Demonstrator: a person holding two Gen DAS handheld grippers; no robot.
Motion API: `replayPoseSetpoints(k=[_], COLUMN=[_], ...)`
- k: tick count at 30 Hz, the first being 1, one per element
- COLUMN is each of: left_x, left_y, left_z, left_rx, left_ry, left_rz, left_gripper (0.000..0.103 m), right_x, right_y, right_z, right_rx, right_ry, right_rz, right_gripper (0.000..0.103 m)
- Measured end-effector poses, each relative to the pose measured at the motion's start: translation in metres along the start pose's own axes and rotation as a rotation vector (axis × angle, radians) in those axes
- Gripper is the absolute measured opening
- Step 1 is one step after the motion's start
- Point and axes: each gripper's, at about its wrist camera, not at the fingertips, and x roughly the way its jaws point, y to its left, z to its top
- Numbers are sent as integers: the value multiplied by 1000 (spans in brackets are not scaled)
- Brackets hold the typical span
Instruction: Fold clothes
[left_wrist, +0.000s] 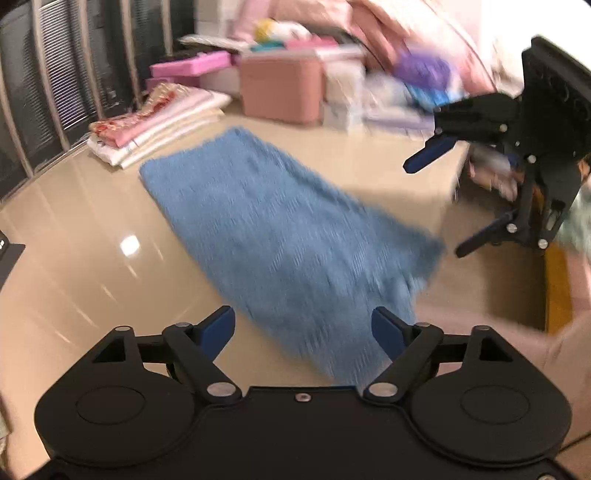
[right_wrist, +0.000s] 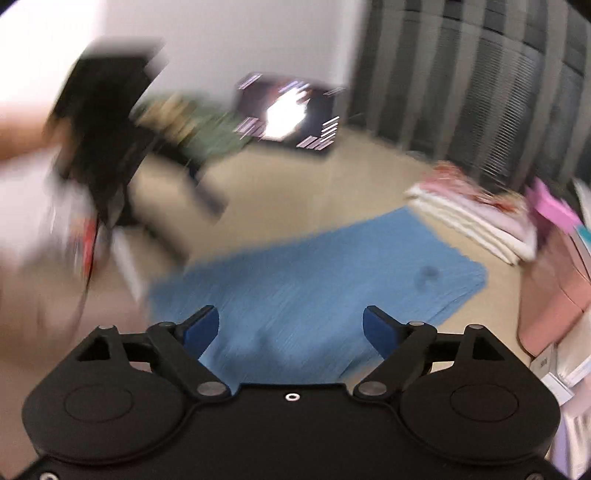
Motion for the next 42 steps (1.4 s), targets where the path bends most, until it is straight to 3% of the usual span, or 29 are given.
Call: replayPoseSetpoints(k=[5,11,13,15,17,19,21,24,30,34,38,40,42], left_x=[-8,-16,-17,-15,-12,-7,0,16,53,80,95,97,96], left_y=[-28,-50,-58,-60,-64,-70,-76,-86,-100,-108,-108,-106,-105], left_z=[-12,-26,-34,-39,-43,-45,-45,-43,-41,-48,-51,-49,-48], left_rx=[84,114,132,134,151,198,281,426,686,868,936,918,892], left_ry=[2,21,45,67,89,103,112,121,125,132,128,133,143], left_rz=[35,96,120,123,141,178,229,311,417,503,511,463,398], left_gripper=[88,89,89,89,89,89,89,89,88,88,89,80,56], right_x=[26,67,68,67,65,60,57,53,56,53,50,50,49], right_y=[48,57,57,53,46,46,44,25,-16,-30,-34,-36,-37], right_z=[-20,-20,-16,-10,-7,-5,-3,2,13,18,17,14,12], right_rx=[-177,-249,-284,-284,-276,-295,-294,-184,42,106,131,135,141], right_ry=[33,65,58,53,63,69,76,91,110,107,113,119,120], right_rz=[-19,-16,-5,9,46,67,93,157,265,306,336,348,366], right_gripper=[87,82,73,55,51,40,23,10,10,10,10,10,10])
